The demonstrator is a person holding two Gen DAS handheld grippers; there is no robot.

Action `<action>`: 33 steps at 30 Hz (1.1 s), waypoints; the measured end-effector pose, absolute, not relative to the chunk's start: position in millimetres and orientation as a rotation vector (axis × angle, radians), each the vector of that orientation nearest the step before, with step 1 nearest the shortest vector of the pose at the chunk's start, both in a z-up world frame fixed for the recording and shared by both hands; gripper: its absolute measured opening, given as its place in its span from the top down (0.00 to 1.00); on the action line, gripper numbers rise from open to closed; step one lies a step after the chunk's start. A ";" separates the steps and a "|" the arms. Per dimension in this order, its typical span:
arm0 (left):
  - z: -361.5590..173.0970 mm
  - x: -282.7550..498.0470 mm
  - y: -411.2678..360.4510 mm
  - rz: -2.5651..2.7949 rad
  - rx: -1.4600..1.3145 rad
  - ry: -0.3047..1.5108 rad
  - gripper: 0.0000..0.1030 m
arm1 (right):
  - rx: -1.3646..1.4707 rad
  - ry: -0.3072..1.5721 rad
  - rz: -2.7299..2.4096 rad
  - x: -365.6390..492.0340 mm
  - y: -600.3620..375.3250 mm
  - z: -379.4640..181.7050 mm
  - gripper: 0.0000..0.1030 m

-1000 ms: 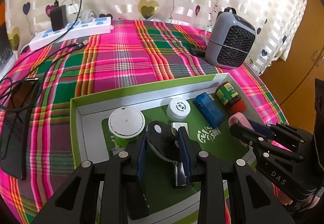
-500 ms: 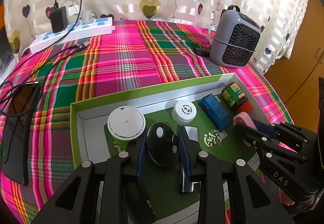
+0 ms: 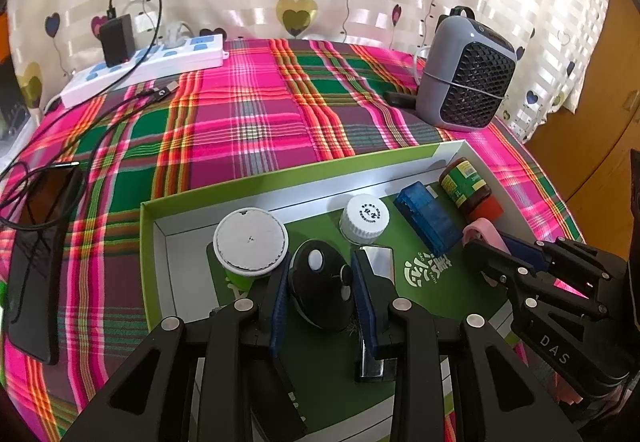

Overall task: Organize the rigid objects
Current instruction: 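Lower the black puck into the box and open left tool while right releases the pink clip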

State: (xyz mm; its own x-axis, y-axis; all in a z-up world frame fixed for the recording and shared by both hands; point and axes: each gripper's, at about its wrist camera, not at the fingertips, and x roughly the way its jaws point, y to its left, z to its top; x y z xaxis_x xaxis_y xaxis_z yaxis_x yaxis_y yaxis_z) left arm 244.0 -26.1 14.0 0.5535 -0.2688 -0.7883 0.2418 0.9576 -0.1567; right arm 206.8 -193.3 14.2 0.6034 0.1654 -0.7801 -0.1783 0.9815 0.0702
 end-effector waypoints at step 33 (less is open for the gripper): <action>15.0 238.5 -30.4 -0.267 0.018 0.939 0.63 | -0.012 0.894 0.188 204.7 -193.1 16.6 0.61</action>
State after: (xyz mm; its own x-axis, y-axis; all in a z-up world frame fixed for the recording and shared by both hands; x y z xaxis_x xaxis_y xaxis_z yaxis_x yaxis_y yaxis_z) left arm 238.5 -30.4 15.0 0.5599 -0.2187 -0.7992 0.2343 0.9670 -0.1005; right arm 204.7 -193.1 16.6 0.6110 0.1575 -0.7758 -0.1678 0.9835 0.0675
